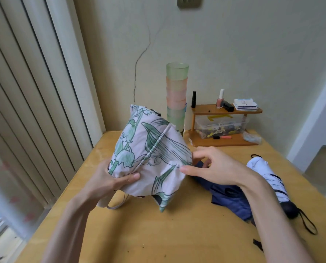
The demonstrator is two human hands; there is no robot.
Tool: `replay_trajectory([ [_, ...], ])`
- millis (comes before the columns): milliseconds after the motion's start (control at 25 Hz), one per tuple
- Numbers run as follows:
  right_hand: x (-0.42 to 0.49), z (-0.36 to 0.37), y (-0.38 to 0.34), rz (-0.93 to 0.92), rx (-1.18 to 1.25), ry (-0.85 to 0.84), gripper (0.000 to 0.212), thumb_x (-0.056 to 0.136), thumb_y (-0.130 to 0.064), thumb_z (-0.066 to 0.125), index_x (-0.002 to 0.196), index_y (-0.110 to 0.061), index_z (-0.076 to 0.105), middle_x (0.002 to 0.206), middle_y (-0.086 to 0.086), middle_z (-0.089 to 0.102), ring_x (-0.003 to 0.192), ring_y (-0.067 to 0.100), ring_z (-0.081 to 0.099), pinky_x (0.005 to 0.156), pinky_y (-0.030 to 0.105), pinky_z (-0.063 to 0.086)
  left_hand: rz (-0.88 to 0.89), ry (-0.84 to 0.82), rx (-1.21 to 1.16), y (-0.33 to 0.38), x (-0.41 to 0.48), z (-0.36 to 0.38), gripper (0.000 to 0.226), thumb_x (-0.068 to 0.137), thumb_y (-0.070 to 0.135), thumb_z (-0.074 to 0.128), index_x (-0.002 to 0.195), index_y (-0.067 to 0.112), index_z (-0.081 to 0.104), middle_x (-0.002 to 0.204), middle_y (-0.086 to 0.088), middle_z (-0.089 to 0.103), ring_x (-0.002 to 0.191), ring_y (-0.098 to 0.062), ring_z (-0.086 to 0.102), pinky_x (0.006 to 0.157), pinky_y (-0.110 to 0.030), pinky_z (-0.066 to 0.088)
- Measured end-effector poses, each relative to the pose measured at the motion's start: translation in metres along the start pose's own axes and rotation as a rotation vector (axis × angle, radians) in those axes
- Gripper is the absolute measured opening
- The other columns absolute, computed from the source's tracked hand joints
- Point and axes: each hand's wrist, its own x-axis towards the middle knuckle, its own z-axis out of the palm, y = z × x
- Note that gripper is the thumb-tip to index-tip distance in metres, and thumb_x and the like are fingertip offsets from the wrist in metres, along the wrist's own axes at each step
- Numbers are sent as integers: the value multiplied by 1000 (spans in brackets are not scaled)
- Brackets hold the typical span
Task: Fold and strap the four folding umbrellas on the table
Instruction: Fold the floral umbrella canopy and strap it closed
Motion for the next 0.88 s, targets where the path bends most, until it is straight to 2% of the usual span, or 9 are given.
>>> replay_trajectory([
  [120, 5, 13, -3, 15, 164, -93, 54, 89, -66, 65, 92, -15, 80, 107, -8, 73, 99, 16, 69, 90, 33, 55, -1, -10, 12, 0, 0, 4, 52, 69, 17, 90, 118, 17, 73, 110, 3, 81, 101, -16, 78, 79, -25, 62],
  [240, 2, 7, 4, 16, 192, -70, 52, 101, -55, 54, 90, -7, 71, 93, 7, 64, 91, 15, 61, 93, 46, 55, 6, 72, 7, 0, 1, -4, 50, 68, 18, 90, 115, 18, 74, 109, 3, 81, 99, -16, 78, 80, -28, 63],
  [320, -2, -5, 9, -47, 170, 24, 34, 104, -41, 53, 101, -18, 77, 98, 3, 69, 94, 9, 63, 84, 32, 55, 2, 125, 10, -2, 1, -11, 48, 67, 20, 91, 112, 17, 76, 107, 2, 81, 97, -18, 78, 80, -30, 64],
  [400, -6, -12, 12, -74, 168, 90, 22, 106, -29, 58, 104, -27, 79, 99, -6, 72, 94, 10, 67, 83, 22, 51, -12, 128, 2, -2, 1, -12, 47, 69, 20, 91, 113, 17, 76, 108, 1, 81, 98, -20, 78, 81, -33, 64],
  [480, -5, -13, 13, -73, 158, 81, 20, 106, -21, 60, 103, -22, 80, 98, -11, 73, 93, 9, 69, 85, 22, 52, -13, 104, 4, -2, 1, -11, 46, 71, 16, 91, 114, 18, 75, 109, 1, 81, 99, -21, 78, 86, -39, 63],
  [560, -3, -11, 13, -78, 178, 85, 18, 105, -19, 62, 105, -23, 79, 100, -14, 74, 93, 5, 68, 86, 18, 50, -3, 94, 0, -2, 1, -10, 45, 72, 15, 90, 114, 19, 74, 110, 1, 81, 100, -21, 78, 85, -36, 64],
  [720, 3, -1, 10, -88, 217, 55, 26, 104, -19, 66, 107, -42, 79, 109, -7, 71, 105, 12, 68, 94, 21, 52, 5, 43, 4, -2, -1, -9, 52, 74, 13, 90, 122, 19, 71, 116, 1, 80, 106, -20, 76, 90, -38, 62],
  [800, 8, 8, 10, -70, 179, 89, 28, 101, -19, 70, 97, -45, 79, 104, -6, 70, 101, 13, 69, 87, 25, 53, -1, 44, 17, -2, 1, -7, 52, 75, 13, 91, 123, 19, 71, 116, 1, 80, 106, -20, 77, 92, -41, 60],
  [880, 13, 13, 10, -55, 132, 234, 16, 96, -20, 75, 94, -35, 81, 102, -7, 71, 95, 10, 69, 78, 28, 51, 1, 93, 14, -3, 2, -7, 50, 73, 14, 92, 119, 22, 72, 112, 2, 80, 102, -19, 78, 87, -39, 61],
])
